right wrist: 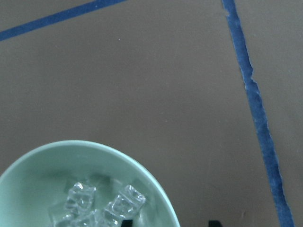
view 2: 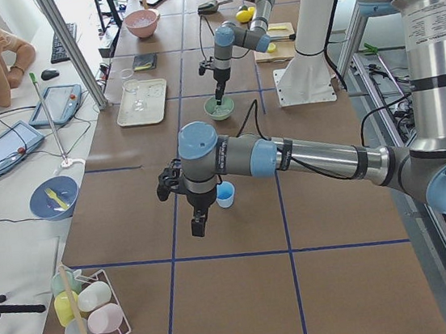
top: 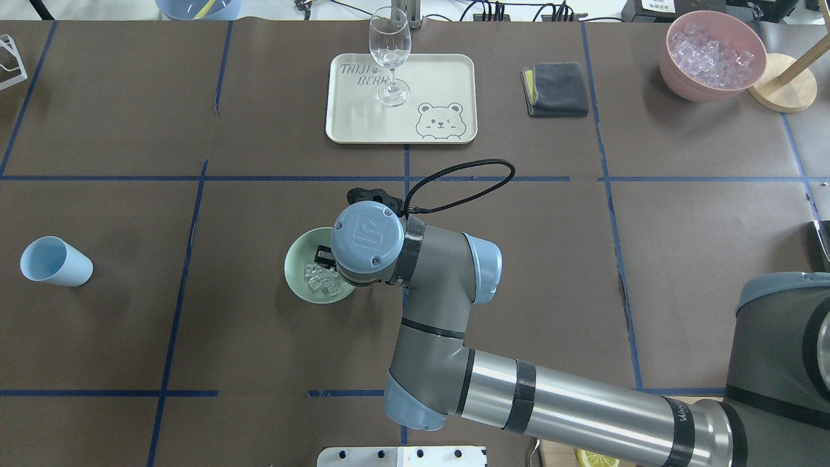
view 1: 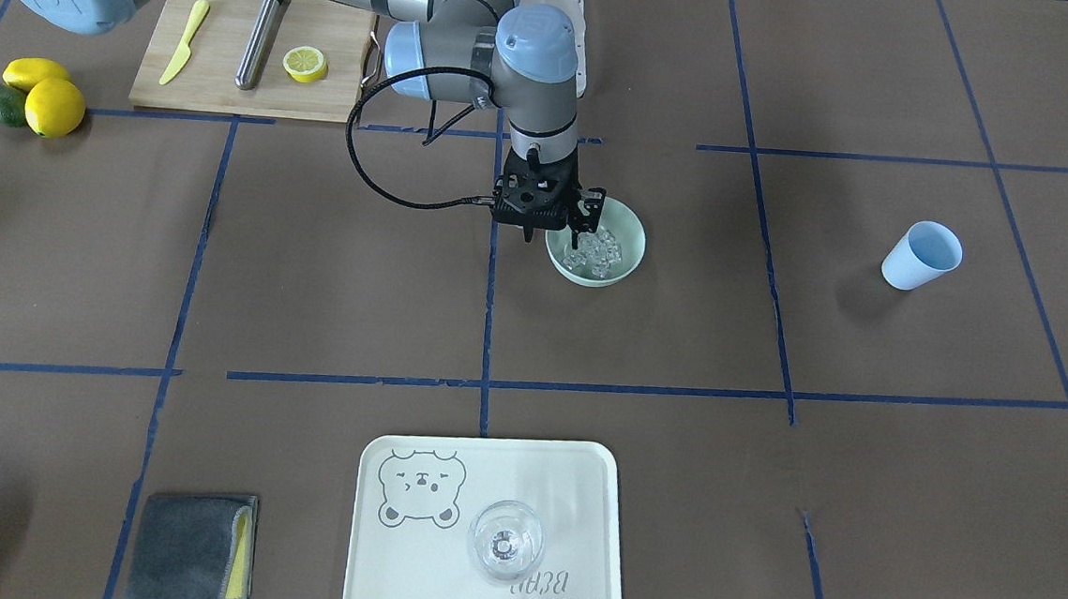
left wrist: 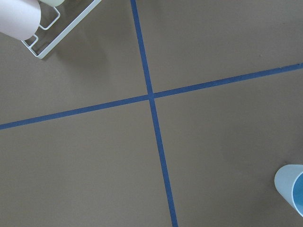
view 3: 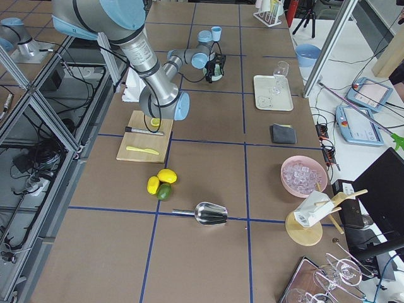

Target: Pour ice into bowl

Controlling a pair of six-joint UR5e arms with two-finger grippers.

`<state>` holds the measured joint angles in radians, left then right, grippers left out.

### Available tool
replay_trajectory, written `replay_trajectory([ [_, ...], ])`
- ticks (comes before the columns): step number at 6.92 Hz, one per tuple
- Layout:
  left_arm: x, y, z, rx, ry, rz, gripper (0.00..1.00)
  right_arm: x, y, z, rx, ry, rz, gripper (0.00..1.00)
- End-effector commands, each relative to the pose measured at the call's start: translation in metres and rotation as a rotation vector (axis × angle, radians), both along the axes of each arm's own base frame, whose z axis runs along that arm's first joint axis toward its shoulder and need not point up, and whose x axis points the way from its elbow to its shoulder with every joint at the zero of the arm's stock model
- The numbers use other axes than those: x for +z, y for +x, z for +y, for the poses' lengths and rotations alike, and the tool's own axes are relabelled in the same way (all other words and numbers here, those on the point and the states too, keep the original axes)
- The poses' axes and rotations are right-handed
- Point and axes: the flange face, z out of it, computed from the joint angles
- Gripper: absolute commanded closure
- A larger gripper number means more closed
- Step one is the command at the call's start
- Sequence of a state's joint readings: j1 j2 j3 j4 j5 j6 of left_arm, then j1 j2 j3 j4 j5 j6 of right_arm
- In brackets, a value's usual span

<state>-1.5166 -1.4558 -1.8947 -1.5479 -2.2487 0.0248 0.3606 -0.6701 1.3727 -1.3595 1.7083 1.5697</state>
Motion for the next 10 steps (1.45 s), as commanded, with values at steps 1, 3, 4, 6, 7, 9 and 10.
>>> replay_trajectory([
  [1,0.0,0.0,0.001,0.0,0.0,0.0,0.0,-0.002,0.001,0.0,-0.017,-0.006,-0.004,1.0],
  [3,-0.001,-0.001,0.001,-0.002,0.001,0.0,0.0,-0.014,0.02,-0.016,-0.019,-0.021,-0.038,1.0],
  [4,0.0,-0.001,0.001,-0.005,-0.002,0.001,0.0,-0.003,0.058,-0.028,-0.021,-0.043,-0.068,1.0],
  [6,-0.002,-0.001,0.001,-0.005,0.001,0.001,0.0,0.06,0.162,-0.015,-0.058,0.034,-0.094,1.0],
  [7,-0.001,-0.001,0.001,-0.006,-0.002,0.001,0.0,0.102,0.213,-0.013,-0.089,0.086,-0.058,1.0],
  [9,-0.001,0.0,0.001,-0.004,0.0,0.002,0.0,0.195,0.314,-0.044,-0.187,0.139,0.008,1.0],
  [10,-0.001,0.0,0.001,-0.004,0.0,0.002,0.0,0.253,0.37,-0.053,-0.216,0.199,0.03,1.0],
])
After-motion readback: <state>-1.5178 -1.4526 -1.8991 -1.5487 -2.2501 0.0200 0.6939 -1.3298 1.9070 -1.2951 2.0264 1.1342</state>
